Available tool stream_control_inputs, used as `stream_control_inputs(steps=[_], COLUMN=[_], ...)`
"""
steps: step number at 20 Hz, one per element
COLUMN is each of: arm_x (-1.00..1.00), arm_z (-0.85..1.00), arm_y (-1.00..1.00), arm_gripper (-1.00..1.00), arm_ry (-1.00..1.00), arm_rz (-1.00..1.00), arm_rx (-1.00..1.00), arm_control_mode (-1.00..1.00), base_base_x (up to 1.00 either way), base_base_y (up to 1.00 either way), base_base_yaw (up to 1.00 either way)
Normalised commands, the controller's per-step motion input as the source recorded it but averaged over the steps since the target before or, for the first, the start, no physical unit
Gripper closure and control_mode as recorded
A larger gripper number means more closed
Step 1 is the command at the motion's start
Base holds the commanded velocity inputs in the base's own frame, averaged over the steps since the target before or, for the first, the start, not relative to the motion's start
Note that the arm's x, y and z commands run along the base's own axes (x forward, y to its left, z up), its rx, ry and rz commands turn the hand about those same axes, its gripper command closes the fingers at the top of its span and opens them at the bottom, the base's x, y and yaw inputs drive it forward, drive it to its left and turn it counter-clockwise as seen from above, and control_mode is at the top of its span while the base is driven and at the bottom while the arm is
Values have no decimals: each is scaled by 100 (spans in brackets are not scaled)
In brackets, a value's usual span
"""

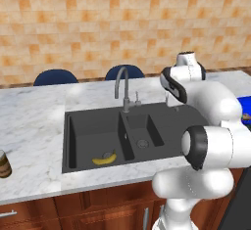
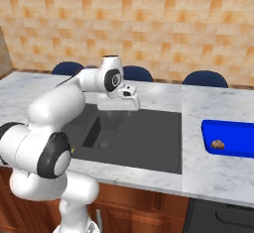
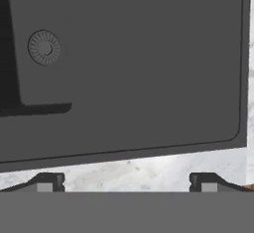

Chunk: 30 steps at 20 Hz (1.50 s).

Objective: Pick up all produce items and place them in the sink. Turn on the sink faucet to wash them. Then turn the sink off and put them in the tray.

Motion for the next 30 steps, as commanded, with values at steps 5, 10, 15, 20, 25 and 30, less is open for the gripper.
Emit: stream_control_inputs(steps=[5,10,15,20,25,30], arm_x=[-65,-37,-18,-4,0,0], arm_z=[0,0,0,0,0,-2], arm_y=[63,83,87,87,78,61], arm_gripper=[-100,-100,-100,-100,-100,-100], arm_ry=[0,0,0,0,0,0], arm_rz=[12,4,2,0,0,0], arm_rx=[0,0,0,0,0,0], arm_control_mode=[-100,-100,-100,-100,-100,-100], base_base_x=[0,0,0,0,0,0], base_base_y=[0,0,0,0,0,0], base_base_yaw=[0,0,0,0,0,0])
